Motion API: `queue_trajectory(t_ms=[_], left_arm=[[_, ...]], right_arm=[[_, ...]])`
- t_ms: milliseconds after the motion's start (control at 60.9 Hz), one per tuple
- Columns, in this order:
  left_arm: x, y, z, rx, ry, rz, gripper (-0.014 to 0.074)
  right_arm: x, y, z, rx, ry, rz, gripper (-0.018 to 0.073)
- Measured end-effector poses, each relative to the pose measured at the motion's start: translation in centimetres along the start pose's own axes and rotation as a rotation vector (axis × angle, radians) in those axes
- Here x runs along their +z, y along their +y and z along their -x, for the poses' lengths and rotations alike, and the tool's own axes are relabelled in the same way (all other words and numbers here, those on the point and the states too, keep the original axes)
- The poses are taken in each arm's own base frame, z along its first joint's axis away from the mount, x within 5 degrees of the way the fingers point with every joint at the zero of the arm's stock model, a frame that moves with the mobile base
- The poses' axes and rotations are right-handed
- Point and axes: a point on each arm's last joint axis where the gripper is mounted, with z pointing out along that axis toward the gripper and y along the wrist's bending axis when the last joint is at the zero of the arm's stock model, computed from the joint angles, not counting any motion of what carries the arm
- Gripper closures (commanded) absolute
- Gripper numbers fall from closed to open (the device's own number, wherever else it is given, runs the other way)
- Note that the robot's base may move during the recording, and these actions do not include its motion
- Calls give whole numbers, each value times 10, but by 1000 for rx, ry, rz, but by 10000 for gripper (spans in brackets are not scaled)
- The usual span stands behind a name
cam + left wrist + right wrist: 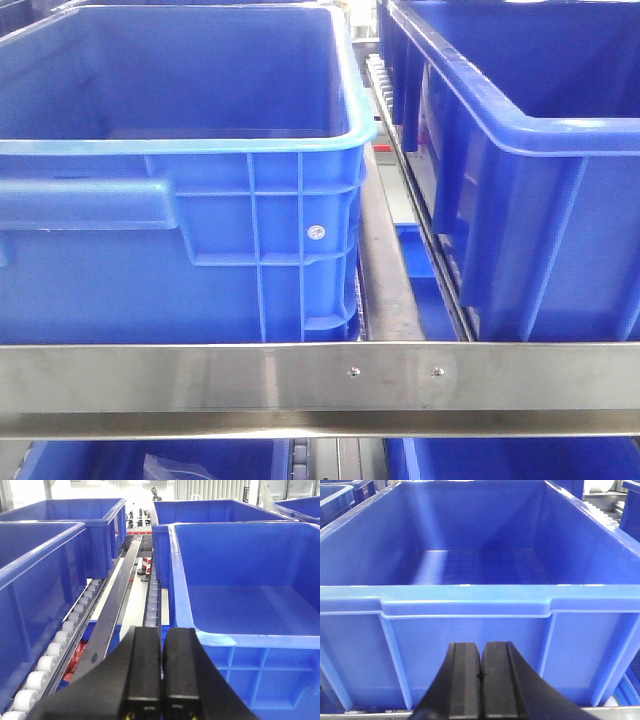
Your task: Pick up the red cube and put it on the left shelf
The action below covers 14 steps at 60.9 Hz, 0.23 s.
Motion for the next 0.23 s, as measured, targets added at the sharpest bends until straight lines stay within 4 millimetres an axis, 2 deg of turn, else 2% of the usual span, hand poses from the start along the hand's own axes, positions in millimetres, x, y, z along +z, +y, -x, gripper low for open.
queue_trajectory(t_ms=[230], left_arm=[[0,0,0,0,0,0,495]], right_arm=[[0,0,0,0,0,0,511]])
